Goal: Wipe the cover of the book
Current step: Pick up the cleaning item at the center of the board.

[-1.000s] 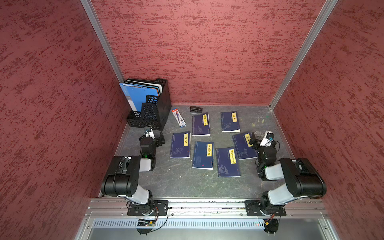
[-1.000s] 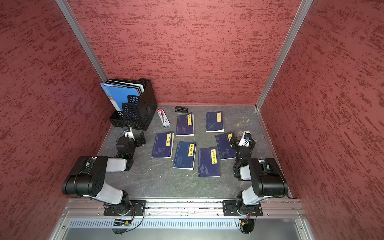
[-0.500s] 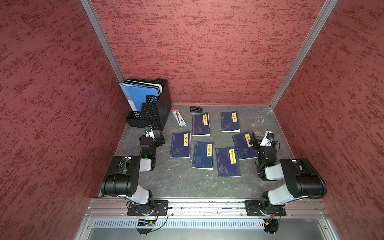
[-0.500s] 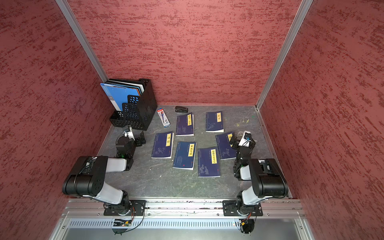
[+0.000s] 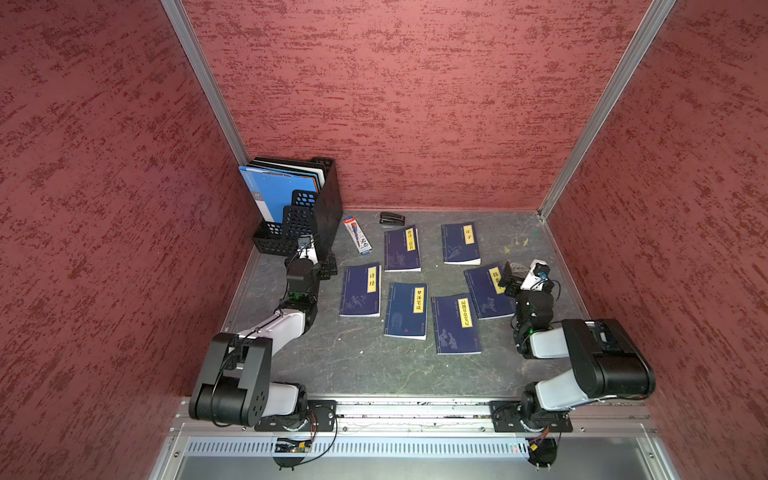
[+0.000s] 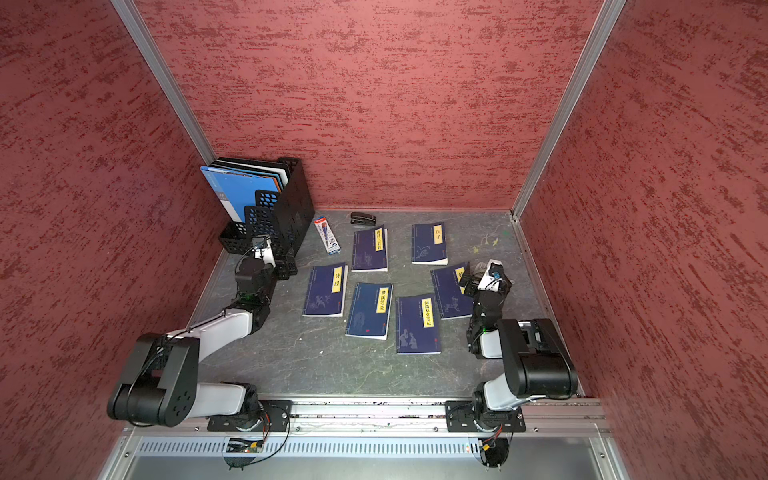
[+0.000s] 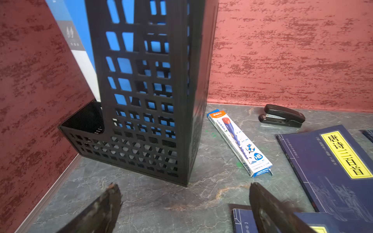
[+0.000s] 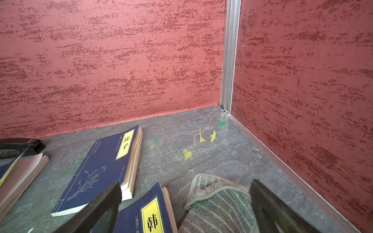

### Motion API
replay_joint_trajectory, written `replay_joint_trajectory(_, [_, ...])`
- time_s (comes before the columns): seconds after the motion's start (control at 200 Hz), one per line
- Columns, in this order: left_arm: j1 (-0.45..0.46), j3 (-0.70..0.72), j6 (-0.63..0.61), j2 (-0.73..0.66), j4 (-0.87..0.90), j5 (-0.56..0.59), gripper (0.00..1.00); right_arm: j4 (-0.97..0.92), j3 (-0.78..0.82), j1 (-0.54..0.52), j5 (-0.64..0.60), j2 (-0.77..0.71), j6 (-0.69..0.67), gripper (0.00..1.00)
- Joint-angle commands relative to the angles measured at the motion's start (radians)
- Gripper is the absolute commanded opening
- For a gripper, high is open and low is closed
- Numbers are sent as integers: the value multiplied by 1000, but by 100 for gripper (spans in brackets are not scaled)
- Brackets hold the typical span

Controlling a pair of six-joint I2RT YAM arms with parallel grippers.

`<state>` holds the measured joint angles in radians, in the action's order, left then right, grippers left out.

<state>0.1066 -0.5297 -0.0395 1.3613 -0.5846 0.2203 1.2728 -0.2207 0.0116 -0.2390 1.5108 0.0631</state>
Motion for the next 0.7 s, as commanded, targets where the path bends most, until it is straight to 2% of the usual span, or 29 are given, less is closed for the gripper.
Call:
replay_joint_trajectory(0.0, [8,-20,-17,6,115,6,100,-24,-17,4,3,-14,1,99])
replay_joint_trajectory(0.165, [25,-43,-25,7,178,-13,100,-29,-26,3,3,-18,-7,99])
replay_joint_trajectory(0.245, [25,-53,-26,4,187,-15,100,-330,-160,2,0,-101,-4,99])
replay_joint_trajectory(0.381, [25,-67,-14,5,209,-27,100,-473,-254,3,4,-147,-22,99])
replay_joint_trajectory(0.691, [25,-194,22,-3,469,-28,100,-971,-454,3,-111,-172,45,99])
